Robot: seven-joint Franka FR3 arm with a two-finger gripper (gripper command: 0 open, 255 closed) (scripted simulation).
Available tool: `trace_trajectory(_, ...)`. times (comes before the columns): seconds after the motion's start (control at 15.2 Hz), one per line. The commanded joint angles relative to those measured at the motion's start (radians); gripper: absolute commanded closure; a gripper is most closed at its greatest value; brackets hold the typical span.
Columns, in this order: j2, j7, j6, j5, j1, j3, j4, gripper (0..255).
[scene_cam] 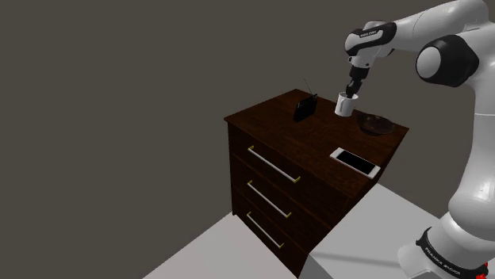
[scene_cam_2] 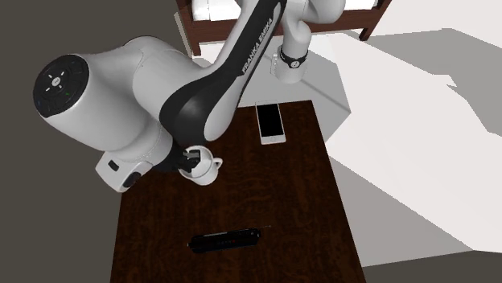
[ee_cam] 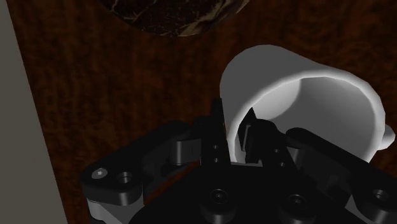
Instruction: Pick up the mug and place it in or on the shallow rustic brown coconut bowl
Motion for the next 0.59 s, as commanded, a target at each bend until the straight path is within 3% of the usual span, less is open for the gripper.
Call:
trace_trajectory(0.0, 0.000, 0.004, -0.027, -0.001, -0.002, -0.001, 0.027, 255)
trace_trajectory(0.53, -0.025, -0.005, -0.112, -0.011, -0.018, -0.011, 0.088, 255)
